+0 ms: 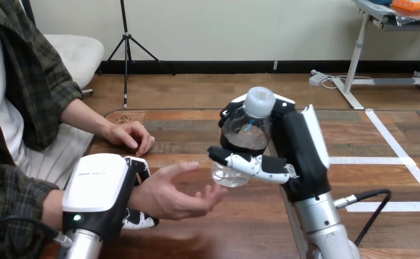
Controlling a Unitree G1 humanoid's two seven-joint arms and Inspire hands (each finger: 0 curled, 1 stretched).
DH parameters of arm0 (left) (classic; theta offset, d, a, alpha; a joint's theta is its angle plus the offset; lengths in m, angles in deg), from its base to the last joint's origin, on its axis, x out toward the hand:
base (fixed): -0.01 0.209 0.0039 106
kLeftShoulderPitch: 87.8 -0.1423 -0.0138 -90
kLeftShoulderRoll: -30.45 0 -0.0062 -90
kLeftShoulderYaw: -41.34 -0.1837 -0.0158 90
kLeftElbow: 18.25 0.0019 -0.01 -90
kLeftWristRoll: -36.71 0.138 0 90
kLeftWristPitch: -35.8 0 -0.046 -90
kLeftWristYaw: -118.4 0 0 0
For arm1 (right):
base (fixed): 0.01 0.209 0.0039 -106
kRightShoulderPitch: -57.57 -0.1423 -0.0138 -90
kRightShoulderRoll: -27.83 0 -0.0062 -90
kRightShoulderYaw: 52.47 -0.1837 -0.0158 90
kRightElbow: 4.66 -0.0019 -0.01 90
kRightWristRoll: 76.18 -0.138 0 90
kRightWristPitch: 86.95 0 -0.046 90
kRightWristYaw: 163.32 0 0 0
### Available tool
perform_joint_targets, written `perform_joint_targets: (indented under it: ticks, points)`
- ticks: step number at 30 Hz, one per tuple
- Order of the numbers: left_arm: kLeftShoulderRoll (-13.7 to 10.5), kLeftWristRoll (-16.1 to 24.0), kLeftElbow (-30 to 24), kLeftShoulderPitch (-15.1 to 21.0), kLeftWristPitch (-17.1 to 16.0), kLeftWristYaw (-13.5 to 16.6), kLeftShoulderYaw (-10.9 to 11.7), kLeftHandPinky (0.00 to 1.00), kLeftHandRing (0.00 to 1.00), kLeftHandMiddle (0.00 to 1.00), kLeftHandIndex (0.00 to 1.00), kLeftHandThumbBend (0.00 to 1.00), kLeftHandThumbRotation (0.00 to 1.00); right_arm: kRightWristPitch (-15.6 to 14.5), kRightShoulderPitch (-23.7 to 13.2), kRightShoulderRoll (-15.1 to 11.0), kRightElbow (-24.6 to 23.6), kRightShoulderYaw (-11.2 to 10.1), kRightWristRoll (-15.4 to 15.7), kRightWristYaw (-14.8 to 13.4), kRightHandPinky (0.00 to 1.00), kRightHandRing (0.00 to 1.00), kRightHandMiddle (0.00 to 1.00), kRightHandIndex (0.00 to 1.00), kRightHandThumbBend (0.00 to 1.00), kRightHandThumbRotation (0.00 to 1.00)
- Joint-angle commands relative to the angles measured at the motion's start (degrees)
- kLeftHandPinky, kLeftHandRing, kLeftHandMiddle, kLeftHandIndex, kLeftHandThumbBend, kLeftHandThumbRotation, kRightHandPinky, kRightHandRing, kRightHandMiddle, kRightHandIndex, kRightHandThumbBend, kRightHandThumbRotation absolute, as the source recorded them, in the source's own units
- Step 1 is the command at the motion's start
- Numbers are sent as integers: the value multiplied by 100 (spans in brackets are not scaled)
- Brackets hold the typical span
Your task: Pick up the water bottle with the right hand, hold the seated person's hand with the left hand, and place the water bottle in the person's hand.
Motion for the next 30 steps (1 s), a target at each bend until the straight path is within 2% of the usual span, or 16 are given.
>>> perform_joint_targets:
  ticks: [1, 11, 20, 26, 30]
  points:
    - [130, 45, -304, 368, -245, 54, -235, 26, 29, 33, 32, 91, 0, 155, -573, 201, -338, 99, -126, 77, 36, 42, 47, 48, 67, 0]
    - [171, 59, -340, 378, -421, 178, -302, 25, 27, 32, 31, 94, 0, 116, -519, 252, -430, 252, -37, 134, 34, 40, 44, 47, 67, 0]
    - [227, 27, -469, 342, -559, 169, -315, 24, 27, 31, 30, 96, 0, 100, -439, 289, -536, 385, -8, 190, 33, 39, 43, 47, 67, 0]
    - [273, -44, -613, 292, -618, 84, -312, 24, 26, 31, 30, 94, 0, 147, -397, 296, -565, 448, 21, 216, 32, 38, 43, 46, 68, 0]
    - [298, -16, -654, 293, -677, 169, -333, 23, 26, 30, 29, 93, 0, 154, -371, 294, -584, 506, -11, 250, 32, 38, 43, 46, 67, 0]
